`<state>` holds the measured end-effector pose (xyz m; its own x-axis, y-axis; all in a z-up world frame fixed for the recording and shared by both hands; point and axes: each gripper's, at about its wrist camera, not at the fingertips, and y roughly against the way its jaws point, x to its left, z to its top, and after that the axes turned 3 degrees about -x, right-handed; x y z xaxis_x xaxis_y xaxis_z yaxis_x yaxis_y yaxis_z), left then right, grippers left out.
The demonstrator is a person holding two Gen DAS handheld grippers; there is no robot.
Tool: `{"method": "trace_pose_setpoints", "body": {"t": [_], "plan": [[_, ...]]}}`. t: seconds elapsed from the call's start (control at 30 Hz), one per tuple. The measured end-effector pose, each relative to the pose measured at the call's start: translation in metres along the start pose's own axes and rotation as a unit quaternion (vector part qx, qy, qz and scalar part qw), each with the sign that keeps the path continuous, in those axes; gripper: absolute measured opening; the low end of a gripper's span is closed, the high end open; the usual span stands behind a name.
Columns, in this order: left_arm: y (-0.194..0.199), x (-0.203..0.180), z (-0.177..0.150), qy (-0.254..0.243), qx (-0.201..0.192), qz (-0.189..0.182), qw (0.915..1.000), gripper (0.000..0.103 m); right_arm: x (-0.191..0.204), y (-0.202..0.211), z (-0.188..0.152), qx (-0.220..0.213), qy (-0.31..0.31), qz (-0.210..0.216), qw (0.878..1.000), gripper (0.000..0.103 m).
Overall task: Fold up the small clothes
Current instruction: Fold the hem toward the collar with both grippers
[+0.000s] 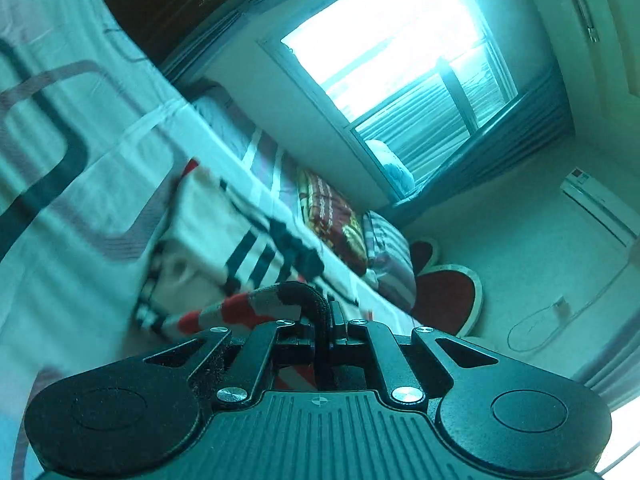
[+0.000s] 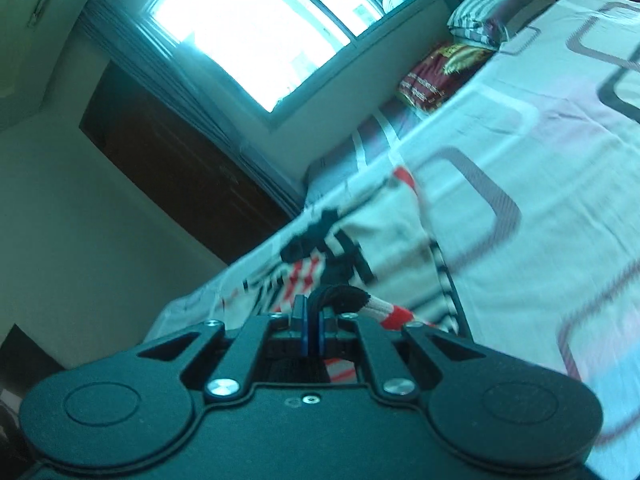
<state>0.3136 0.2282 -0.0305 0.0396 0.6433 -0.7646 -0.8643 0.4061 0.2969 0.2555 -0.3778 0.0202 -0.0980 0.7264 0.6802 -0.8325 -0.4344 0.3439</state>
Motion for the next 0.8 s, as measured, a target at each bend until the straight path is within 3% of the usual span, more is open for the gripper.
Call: {"method": "trace_pose_setpoints", "body": {"t": [0.3,0.57,0.63,0.67,0.7,0.73,0.8], "plan": [[-0.128,-0.001,0.079,-0.012,0.030,0.027,0.9991,0.006,-0.026,-0.128,0.079,0.012,-0.045,-0.005,0.999,0.005],[-0.228,0.041,0.099,-0.012,0.078,0.086,0.9931,0.006,-0.087,-0.241,0.091,0.069,-0.092,-0.029,0.993,0.006],[-0.249,0.059,0.097,-0.003,0.083,0.090,0.9925,0.006,-0.102,-0.266,0.088,0.075,-0.094,-0.032,0.992,0.011],[-0.258,0.069,0.096,0.014,0.084,0.093,0.9920,0.006,-0.110,-0.277,0.087,0.075,-0.100,-0.028,0.992,0.021],[-0.263,0.078,0.093,0.034,0.086,0.091,0.9915,0.013,-0.116,-0.283,0.086,0.069,-0.106,-0.027,0.992,0.039],[-0.268,0.084,0.092,0.045,0.081,0.091,0.9915,0.021,-0.121,-0.287,0.086,0.056,-0.105,-0.025,0.993,0.041],[-0.270,0.088,0.090,0.052,0.064,0.069,0.9942,0.051,-0.126,-0.291,0.088,0.032,-0.095,-0.018,0.995,0.047]]}}
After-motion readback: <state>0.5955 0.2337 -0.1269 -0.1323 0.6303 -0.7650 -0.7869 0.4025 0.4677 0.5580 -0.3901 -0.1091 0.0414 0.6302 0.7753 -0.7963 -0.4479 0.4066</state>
